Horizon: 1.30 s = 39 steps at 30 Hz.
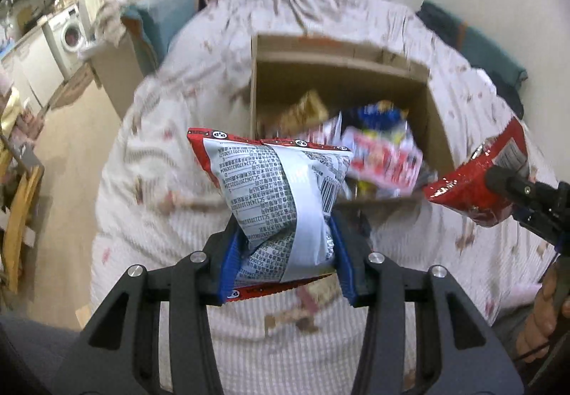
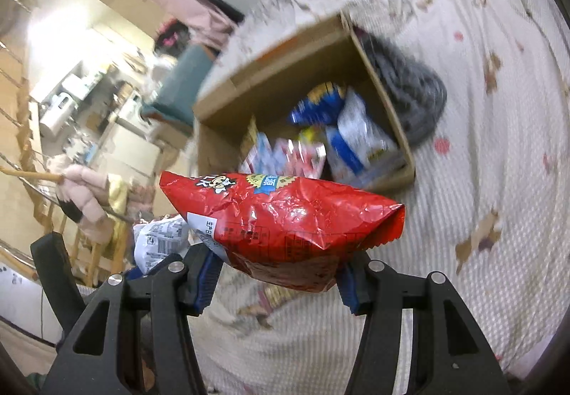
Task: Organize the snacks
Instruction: 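Grasp the white-blue bag with the left tool while the right tool holds the red bag, then lower the white-blue bag and red bag into the box and open both tools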
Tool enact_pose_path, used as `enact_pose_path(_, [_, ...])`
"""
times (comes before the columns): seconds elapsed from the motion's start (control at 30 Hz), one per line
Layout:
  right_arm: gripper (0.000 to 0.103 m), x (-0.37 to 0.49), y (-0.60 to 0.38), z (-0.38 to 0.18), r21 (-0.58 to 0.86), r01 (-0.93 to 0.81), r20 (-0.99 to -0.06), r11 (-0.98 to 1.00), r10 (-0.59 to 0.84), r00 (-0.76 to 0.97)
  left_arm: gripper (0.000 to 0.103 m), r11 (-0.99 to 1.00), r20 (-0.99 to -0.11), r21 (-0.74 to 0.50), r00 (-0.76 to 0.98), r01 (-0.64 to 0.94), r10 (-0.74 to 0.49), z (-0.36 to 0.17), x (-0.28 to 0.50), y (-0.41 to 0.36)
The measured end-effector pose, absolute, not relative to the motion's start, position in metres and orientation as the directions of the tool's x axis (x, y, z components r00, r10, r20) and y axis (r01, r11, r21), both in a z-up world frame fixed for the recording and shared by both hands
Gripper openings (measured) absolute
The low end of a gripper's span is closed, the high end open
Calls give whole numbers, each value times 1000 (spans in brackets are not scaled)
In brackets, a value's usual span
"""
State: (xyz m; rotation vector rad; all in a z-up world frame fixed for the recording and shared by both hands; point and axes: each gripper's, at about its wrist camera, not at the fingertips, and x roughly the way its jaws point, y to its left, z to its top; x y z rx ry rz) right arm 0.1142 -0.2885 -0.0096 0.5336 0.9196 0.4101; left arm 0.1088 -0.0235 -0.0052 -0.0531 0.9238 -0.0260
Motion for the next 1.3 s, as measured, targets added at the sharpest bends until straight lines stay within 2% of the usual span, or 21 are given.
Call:
enact_pose_path(0.17, [57, 132, -300, 11, 585, -108, -591, 804, 514, 622, 42, 999, -761, -30, 648, 22, -37, 19, 144, -24])
enact_pose_path(0.37, [57, 164, -301, 18, 514, -88, -614, 853, 438, 657, 42, 998, -740, -19, 671, 52, -49, 26, 180, -33])
enact_pose_path(0.73, [57, 215, -287, -18, 460, -75, -697, 885, 412, 587, 42, 997, -757, -18, 651, 69, -59, -15, 216, -43])
enact_pose_path(0.93, [58, 228, -275, -36, 448, -73, -730, 891, 411, 546, 42, 997, -768, -63, 636, 47, -79, -32, 228, -37])
enact_pose_path(1.3, [61, 233, -275, -46, 492, -66, -717, 868, 447, 535, 44, 997, -766, -53, 638, 61, -79, -36, 230, -42])
